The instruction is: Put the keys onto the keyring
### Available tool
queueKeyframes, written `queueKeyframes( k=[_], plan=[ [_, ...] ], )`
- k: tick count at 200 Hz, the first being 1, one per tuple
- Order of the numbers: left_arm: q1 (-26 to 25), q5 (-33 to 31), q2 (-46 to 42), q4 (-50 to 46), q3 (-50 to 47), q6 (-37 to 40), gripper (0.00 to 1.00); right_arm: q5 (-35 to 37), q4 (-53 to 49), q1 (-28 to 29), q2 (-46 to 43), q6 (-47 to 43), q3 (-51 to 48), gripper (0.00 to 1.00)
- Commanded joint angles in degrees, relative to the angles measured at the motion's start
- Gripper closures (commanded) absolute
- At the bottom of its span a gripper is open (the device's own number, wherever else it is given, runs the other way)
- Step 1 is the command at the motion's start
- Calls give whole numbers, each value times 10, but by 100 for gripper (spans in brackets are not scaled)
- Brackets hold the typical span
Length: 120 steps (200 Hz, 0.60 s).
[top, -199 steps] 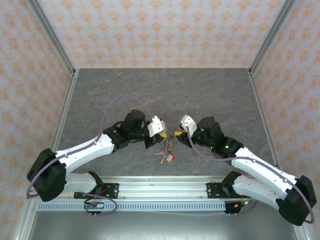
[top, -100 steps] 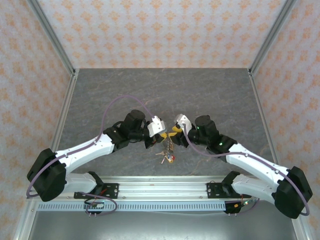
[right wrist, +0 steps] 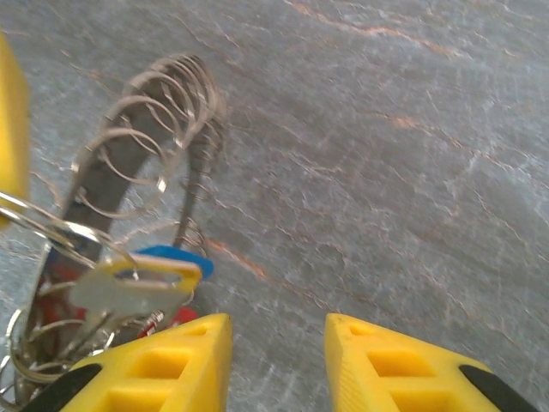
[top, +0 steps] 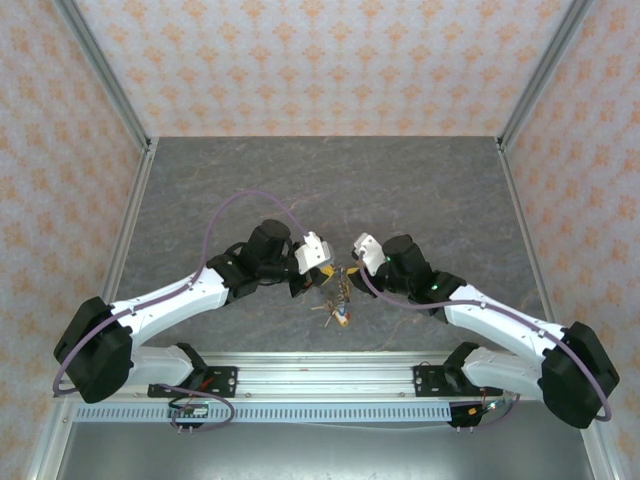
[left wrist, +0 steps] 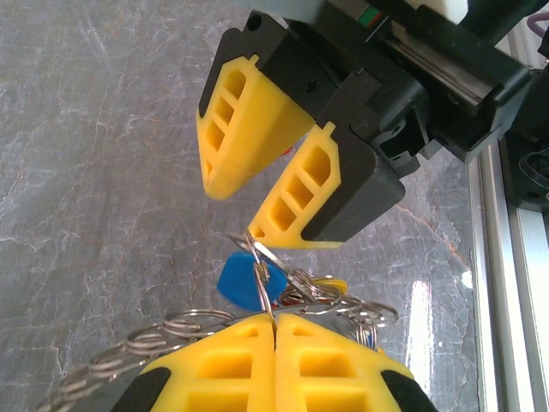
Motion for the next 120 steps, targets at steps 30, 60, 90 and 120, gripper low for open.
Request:
queueKeyframes(
  k=[30, 60, 90, 120],
  plan=[
    [-6, 6, -5, 24, 21, 1, 100, -45, -2, -1, -86, 12, 3, 61],
    [-6, 10, -1, 24, 25, 1, 100, -94, 50, -2, -94, 84, -18, 56],
    [-5, 12, -1, 24, 27, 1, 100, -112, 51, -3, -53, 114, -4, 55],
    [-5, 12, -4, 22, 27, 0, 100, -125, 67, -3, -19, 130, -1, 54]
  ],
)
